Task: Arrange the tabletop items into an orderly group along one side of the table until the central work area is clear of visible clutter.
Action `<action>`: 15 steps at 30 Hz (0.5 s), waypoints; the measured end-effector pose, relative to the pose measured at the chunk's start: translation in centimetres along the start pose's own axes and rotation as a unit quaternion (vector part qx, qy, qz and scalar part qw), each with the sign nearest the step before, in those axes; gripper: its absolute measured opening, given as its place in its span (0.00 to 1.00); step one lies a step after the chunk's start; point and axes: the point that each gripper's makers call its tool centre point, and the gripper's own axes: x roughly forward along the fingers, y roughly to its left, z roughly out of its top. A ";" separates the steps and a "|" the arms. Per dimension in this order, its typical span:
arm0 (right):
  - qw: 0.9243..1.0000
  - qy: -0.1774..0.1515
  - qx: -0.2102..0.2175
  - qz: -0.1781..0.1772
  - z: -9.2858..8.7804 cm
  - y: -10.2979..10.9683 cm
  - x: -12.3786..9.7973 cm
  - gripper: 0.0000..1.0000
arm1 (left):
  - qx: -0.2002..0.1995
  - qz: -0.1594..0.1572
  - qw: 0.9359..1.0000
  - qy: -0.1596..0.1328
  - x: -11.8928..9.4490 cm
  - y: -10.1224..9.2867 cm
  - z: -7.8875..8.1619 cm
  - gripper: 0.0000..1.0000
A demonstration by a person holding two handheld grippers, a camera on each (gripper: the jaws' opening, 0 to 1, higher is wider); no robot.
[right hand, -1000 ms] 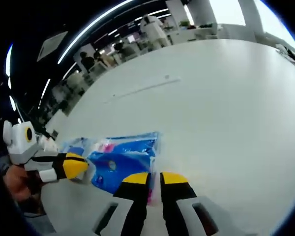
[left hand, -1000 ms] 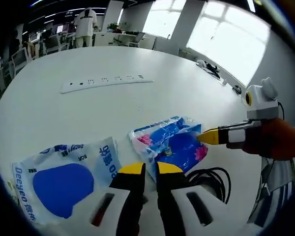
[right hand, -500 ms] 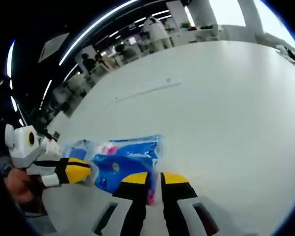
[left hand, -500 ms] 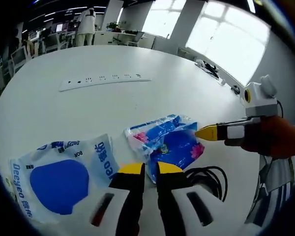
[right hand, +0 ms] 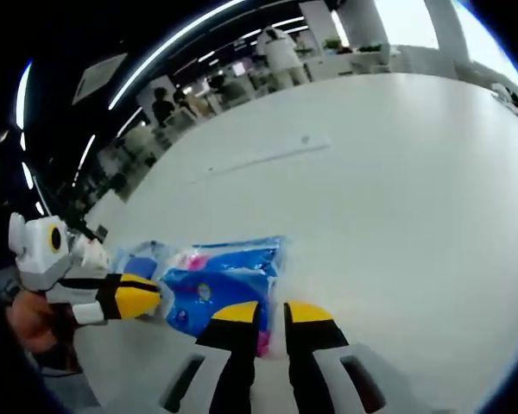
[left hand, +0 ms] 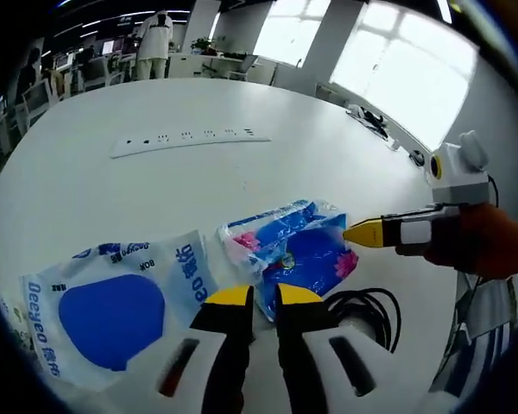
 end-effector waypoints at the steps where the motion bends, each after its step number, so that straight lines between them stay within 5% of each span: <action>1: 1.000 -0.002 -0.001 -0.001 0.0 -0.1 -0.1 0.10 | 0.000 -0.001 1.000 0.001 -0.1 -0.1 0.0 0.08; 15: 1.000 -0.001 -0.003 -0.002 -0.6 -0.3 -1.5 0.11 | -0.004 0.008 1.000 -0.003 -1.4 0.3 -0.4 0.10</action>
